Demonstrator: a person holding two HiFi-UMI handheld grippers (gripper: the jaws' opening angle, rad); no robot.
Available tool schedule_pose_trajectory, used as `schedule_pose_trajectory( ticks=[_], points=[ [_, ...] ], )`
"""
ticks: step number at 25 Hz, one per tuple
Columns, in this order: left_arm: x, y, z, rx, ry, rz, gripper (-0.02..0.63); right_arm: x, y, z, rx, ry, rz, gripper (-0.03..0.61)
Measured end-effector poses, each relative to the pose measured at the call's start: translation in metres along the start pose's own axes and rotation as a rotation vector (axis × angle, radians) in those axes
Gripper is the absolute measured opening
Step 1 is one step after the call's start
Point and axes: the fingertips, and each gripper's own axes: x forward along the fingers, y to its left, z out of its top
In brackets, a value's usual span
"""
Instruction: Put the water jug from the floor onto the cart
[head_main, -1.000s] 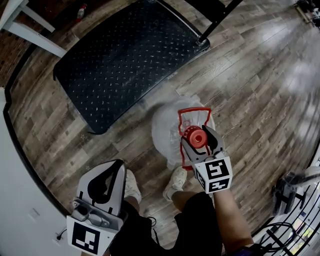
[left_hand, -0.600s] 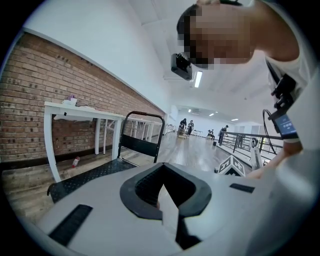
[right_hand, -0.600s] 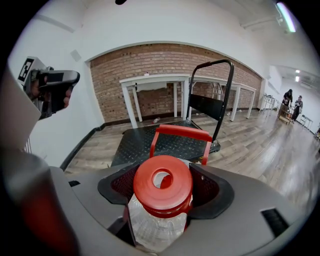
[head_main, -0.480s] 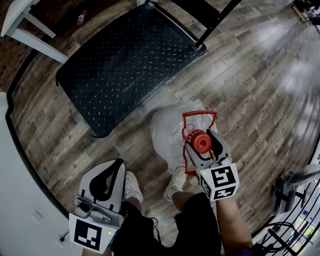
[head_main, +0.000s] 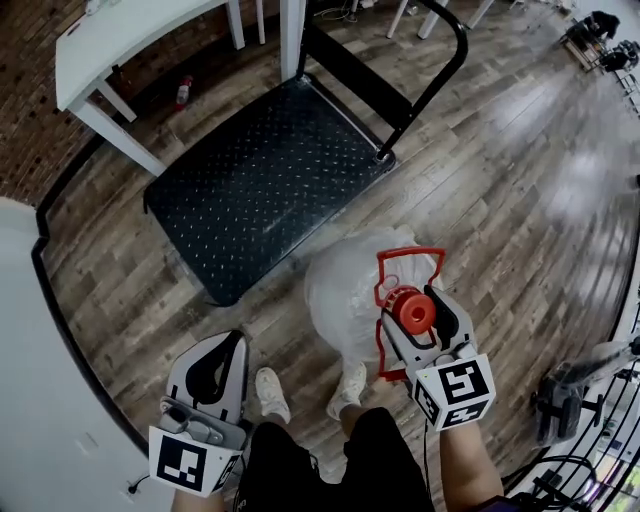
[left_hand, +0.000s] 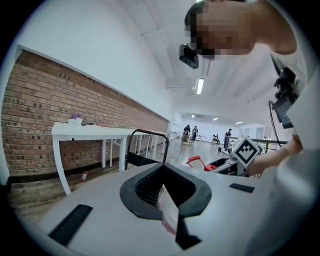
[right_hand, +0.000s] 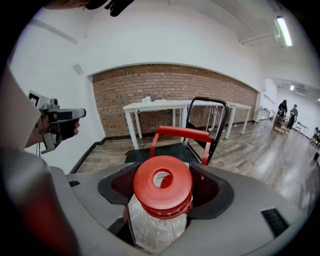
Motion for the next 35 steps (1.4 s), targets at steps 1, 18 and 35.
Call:
schedule_pose_trajectory(
  ticks=[1,18,35],
  points=[
    [-0.008,0.004,0.011,-0.008,-0.005,0.013,0.0,-0.009,0.002,0.014,-0.003,-0.006,-0.003,0.314],
    [-0.115,0.049,0.119,-0.02,-0.072,0.144,0.0,-0.085,0.063,0.165,-0.025,-0.014,0.065,0.314],
    [-0.139,0.154,0.122,-0.045,-0.078,0.194,0.0,0.016,0.159,0.2,-0.066,0.004,0.222,0.314]
  ],
)
